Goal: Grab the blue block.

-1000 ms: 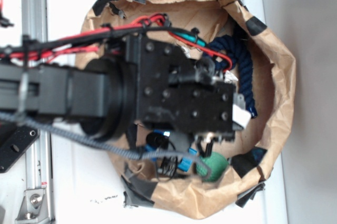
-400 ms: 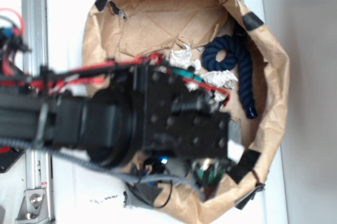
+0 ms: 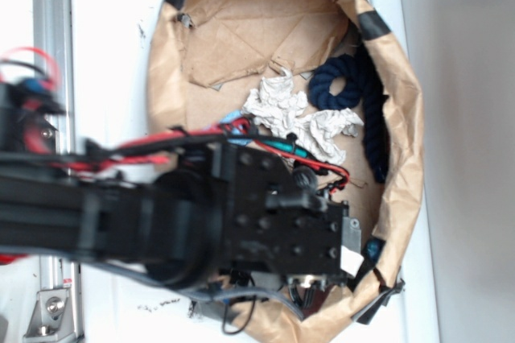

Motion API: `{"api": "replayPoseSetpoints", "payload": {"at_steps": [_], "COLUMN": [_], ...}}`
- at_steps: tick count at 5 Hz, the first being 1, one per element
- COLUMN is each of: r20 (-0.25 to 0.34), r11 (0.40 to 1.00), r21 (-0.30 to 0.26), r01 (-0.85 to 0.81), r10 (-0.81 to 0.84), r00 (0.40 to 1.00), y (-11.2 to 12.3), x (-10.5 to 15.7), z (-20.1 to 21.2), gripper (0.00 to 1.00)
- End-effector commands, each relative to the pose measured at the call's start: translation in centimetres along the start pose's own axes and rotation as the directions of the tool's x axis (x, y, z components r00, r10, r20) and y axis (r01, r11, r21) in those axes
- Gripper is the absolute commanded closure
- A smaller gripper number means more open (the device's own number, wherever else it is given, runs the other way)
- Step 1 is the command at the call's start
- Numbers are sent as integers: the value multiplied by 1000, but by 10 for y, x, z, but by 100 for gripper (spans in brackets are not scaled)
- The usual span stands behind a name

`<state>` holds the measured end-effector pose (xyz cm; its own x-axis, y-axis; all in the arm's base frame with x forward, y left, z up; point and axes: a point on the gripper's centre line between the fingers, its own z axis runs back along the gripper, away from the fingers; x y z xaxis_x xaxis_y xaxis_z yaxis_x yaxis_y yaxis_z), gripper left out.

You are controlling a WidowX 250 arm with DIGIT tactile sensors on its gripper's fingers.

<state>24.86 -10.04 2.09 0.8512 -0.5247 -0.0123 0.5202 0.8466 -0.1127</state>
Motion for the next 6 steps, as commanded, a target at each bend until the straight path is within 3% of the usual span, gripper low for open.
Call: {"api": "replayPoseSetpoints", "payload": {"at_steps": [1, 2, 3, 4, 5, 6], "r20": [-46, 12, 114, 75, 112, 85], "r11": [996, 973, 942, 919, 926, 943], "r21": [75, 106, 135, 75, 24, 75], "r01": [-51, -204, -308, -387, -378, -324], "r10": [54, 203, 294, 382, 373, 318], "r00": [997, 979, 949, 921, 921, 944], "y": [19, 63, 85, 85, 67, 50], "x": [-26, -41, -42, -23, -11, -16], "z": [7, 45, 99, 129, 130, 121], "gripper": [100, 100, 100, 100, 100, 100]}}
